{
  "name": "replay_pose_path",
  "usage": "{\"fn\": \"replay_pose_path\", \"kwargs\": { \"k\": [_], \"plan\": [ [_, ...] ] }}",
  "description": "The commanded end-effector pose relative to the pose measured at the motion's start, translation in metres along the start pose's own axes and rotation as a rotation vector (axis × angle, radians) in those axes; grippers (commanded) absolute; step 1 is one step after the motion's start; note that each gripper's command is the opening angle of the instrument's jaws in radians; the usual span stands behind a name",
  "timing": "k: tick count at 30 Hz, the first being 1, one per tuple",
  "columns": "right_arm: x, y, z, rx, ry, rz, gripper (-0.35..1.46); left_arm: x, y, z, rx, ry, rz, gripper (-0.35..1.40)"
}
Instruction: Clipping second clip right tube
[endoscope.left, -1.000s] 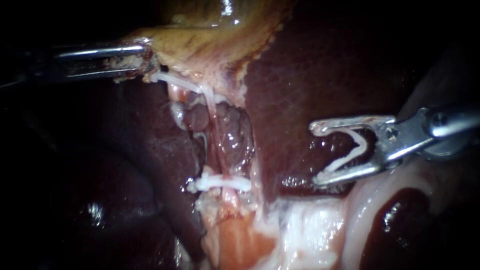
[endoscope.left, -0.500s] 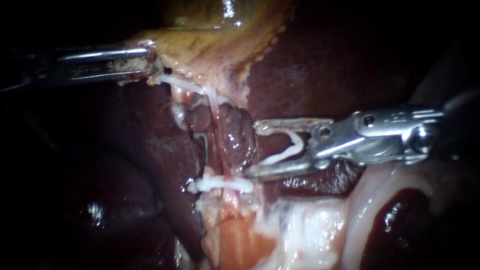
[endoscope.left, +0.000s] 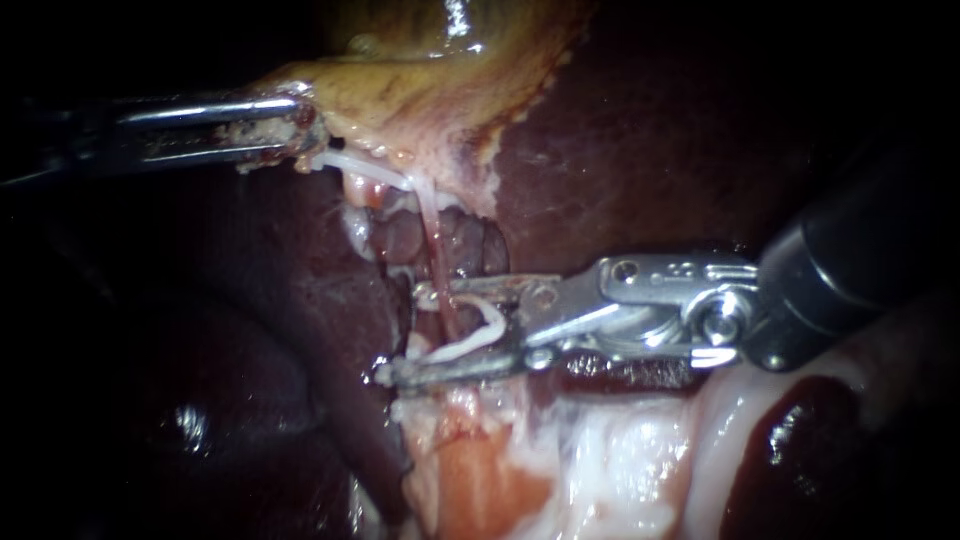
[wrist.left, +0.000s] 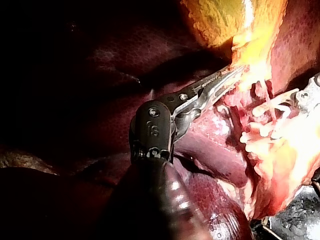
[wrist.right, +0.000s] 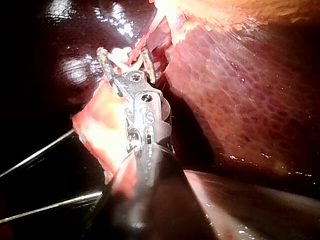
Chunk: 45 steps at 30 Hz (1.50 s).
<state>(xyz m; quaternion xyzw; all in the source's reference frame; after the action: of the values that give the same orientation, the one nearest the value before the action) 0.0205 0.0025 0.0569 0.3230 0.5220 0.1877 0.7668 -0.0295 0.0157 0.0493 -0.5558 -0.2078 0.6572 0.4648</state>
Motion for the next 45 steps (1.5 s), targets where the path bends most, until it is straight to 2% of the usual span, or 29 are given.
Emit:
{"fn": "replay_pose_path", "kwargs": {
  "k": [1,10,14,25,32,36,40,45],
  "plan": [
    [0.0003,-0.0003,-0.0001,0.013,0.014,0.005,0.48,0.0,0.0,0.0,0.0,0.0,0.0,-0.35],
    [0.0024,-0.0032,-0.0007,0.112,0.109,0.048,0.48,0.0,0.0,0.0,0.0,0.0,0.0,-0.35],
    [0.0036,-0.0038,-0.0013,0.122,0.127,0.06,0.47,0.0,0.0,0.0,0.0,0.0,0.0,-0.35],
    [0.0033,-0.0036,-0.0012,0.122,0.126,0.058,0.45,0.0,0.0,0.0,0.0,0.0,0.0,-0.35],
    [0.0023,-0.0037,-0.0006,0.152,0.112,0.069,0.41,0.0,0.0,0.0,0.0,0.0,0.0,-0.35],
    [0.0023,-0.0037,-0.0005,0.188,0.098,0.063,0.38,0.0,0.0,0.0,0.0,0.0,0.0,-0.35],
    [0.0024,-0.0037,-0.0006,0.219,0.085,0.072,0.22,0.0,0.0,0.0,0.001,0.0,0.0,-0.35],
    [0.0025,-0.0036,-0.0007,0.226,0.081,0.086,-0.05,0.0,0.0,0.0001,0.001,0.0,0.0,-0.35]
  ]
}}
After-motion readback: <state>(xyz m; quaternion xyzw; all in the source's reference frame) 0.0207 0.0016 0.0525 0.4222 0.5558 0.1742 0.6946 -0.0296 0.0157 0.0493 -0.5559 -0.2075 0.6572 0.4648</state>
